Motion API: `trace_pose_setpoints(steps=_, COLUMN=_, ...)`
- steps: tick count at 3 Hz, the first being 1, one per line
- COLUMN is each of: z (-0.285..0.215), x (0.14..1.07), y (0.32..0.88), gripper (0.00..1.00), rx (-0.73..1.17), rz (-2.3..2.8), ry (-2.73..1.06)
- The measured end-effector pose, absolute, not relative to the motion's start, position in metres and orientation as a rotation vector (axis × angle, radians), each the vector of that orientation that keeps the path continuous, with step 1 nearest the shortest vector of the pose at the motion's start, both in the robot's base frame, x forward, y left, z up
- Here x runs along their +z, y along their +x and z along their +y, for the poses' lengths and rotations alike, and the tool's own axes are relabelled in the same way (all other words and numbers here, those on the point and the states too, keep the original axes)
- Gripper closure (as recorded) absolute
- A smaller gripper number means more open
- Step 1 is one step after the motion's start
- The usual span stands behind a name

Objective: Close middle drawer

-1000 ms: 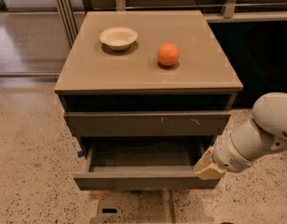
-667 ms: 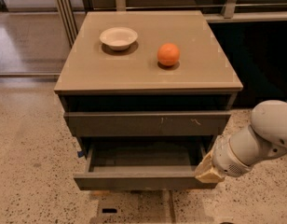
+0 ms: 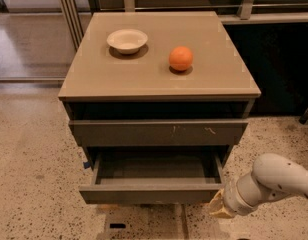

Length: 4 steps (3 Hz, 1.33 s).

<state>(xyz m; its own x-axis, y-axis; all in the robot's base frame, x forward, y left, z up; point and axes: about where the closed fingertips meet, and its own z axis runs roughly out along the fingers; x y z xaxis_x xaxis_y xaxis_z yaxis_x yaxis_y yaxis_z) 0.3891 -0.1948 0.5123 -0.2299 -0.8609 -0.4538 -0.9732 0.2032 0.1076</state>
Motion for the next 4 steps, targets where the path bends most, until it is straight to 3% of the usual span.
trace_pose_setpoints(steps=2, z=-0.195, x=0.428, y=0.375, gripper=1.0, rx=0.702, rz=2.202, ry=-1.732)
trace_pose_setpoints(steps=4, z=-0.199, x=0.42, y=0.382, gripper=1.0, rx=0.602, rz=2.158, ry=-1.73)
